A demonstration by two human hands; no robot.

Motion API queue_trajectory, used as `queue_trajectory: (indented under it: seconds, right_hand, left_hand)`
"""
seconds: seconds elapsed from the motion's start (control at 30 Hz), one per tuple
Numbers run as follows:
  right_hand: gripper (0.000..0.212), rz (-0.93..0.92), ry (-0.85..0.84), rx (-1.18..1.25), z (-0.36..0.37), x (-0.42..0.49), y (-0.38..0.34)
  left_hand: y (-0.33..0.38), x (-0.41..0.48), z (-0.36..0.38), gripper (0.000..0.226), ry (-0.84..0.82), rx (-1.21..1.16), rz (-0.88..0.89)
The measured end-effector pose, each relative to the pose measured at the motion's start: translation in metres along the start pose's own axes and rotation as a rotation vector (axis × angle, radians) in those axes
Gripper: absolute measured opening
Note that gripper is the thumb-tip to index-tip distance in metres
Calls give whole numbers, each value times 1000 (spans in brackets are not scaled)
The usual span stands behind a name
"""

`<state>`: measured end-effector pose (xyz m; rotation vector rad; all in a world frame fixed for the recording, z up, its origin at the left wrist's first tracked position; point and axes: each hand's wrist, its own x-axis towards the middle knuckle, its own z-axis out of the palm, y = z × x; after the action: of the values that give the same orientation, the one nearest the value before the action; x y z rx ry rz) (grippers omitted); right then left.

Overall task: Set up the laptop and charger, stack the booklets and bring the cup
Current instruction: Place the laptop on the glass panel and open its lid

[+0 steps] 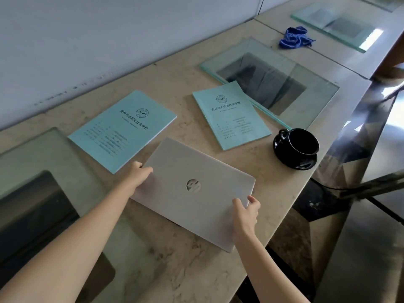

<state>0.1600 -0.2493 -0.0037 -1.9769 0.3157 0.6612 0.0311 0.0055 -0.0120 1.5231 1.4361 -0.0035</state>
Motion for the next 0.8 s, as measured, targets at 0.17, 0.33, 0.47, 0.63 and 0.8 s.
queue_trajectory:
  seconds: [0.17, 0.33, 0.47, 0.63, 0.8]
  right_hand:
    - [51, 45, 115, 31, -1, 5, -12]
    - [51, -48, 78, -18, 8, -4, -24]
    - [45, -86, -57, -89, 36, -16, -40]
    - [29, -161, -335, -169, 88, -50, -50]
    - [21, -276, -549, -319, 136, -98, -36]
  left_hand:
    - [-16, -16, 8, 54, -2, -156, -68]
    - [-33, -45, -13, 40, 155, -237, -108]
    - [-58, -76, -48, 49, 329, -208, -193]
    - [-113, -119, -87, 51, 548, -264, -329]
    - [-181, -171, -115, 40, 687, -508, -426]
